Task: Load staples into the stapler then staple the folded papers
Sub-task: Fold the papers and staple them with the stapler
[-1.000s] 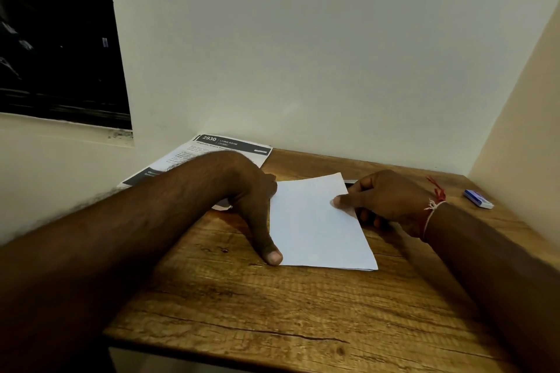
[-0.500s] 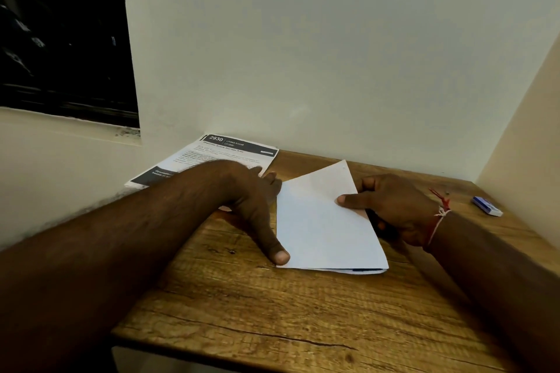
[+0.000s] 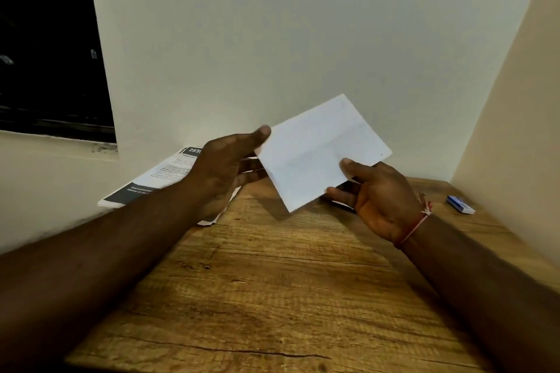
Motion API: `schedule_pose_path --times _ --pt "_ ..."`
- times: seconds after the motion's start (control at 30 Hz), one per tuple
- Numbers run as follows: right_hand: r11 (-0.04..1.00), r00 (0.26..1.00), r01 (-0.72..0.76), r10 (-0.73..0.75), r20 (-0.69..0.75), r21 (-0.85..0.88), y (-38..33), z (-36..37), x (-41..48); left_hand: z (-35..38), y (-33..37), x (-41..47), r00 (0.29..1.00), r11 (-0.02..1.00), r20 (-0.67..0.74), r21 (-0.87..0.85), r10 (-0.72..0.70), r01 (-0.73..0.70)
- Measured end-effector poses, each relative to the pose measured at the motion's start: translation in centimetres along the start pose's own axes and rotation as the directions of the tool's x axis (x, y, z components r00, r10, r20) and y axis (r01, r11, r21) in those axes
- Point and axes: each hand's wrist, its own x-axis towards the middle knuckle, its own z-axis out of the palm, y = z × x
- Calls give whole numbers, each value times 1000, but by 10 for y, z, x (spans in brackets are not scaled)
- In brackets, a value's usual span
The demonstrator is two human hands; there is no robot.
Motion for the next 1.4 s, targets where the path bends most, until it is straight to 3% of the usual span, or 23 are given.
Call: schedule_pose_path --times 0.13,0.27,0.43,0.57,0.73,0.93,1.07,1.17,1.27,1.4 --pt "997 995 -15 8 96 70 -1 5 -8 12 -7 -9 997 996 50 -66 -52 55" --pt "995 985 14 4 173 -98 0 2 -9 10 -18 -10 995 1000 103 -8 -20 21" --pt "975 997 81 -77 28 -206 -14 -14 -2 -2 -13 -3 996 987 59 142 66 -74" --pt "920 988 153 -154 25 -361 -9 -27 6 -4 -18 1 994 984 41 148 99 -104" --pt "911 971 222 -238 -3 -348 0 -29 10 -2 -24 3 996 987 73 151 43 -54" --pt "859 924 267 -356 -136 -436 -2 -32 13 -7 -22 7 994 980 -28 171 107 -100" --pt "741 911 243 -396 -114 -626 -7 -40 14 -16 -19 15 974 961 -134 236 180 -145" --pt "624 970 101 -235 -62 -775 -4 -49 15 -20 -22 17 971 953 -142 262 192 -150" --pt "438 998 -3 -53 -29 -899 -3 -53 11 -18 -24 18 973 955 -131 253 190 -153" --pt "406 996 17 -90 -22 -914 -5 -54 11 -18 -25 18 972 947 -131 284 194 -150"
